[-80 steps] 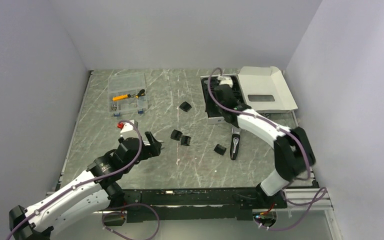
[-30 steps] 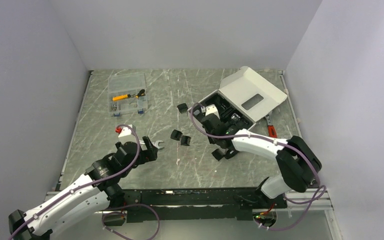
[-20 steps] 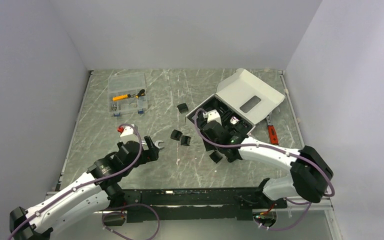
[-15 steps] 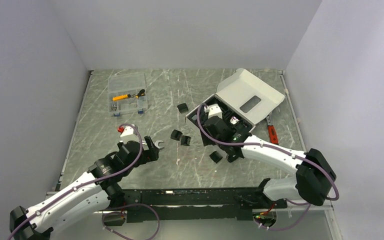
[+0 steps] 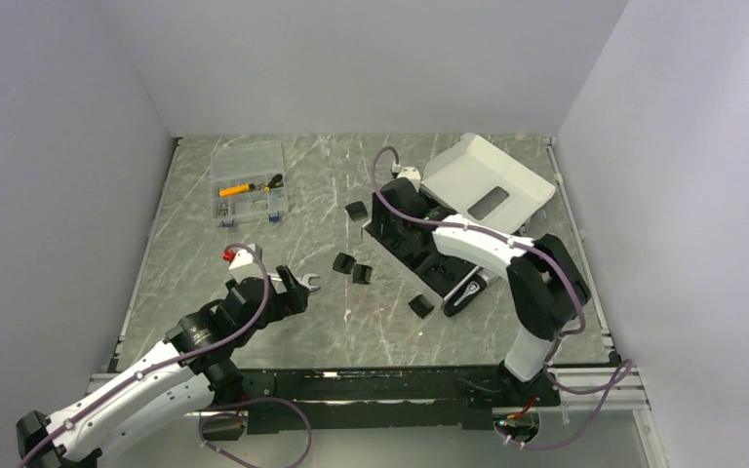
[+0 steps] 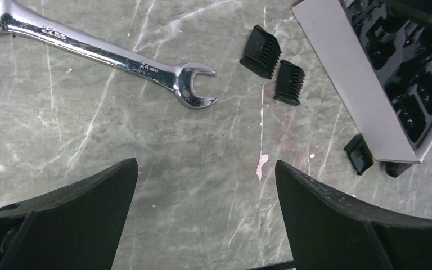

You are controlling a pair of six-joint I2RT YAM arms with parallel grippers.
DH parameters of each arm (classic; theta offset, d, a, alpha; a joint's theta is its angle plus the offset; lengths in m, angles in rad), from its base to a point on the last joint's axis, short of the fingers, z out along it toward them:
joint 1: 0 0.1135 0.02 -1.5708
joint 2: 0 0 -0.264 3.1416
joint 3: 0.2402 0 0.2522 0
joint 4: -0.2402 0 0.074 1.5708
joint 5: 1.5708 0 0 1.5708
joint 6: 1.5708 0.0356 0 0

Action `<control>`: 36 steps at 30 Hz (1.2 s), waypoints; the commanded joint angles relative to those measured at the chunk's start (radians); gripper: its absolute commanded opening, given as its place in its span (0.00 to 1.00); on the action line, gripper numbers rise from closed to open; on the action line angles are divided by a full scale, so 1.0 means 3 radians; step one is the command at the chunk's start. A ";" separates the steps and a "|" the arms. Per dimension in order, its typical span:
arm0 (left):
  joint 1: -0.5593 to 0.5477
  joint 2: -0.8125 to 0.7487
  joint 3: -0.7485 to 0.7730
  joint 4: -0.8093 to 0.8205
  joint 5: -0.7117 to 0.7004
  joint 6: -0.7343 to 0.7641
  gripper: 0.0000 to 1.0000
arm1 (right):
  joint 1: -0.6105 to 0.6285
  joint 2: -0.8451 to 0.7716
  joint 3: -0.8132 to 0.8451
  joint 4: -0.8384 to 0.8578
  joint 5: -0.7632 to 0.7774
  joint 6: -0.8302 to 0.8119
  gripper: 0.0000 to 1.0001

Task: Sort the hair-cutting tools
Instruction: Move the storage box to the center of the board.

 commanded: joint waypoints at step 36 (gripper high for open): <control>0.0002 0.0026 -0.0058 0.0145 0.0091 -0.0020 0.99 | 0.0838 -0.0640 -0.1091 0.0158 -0.0033 -0.0233 0.69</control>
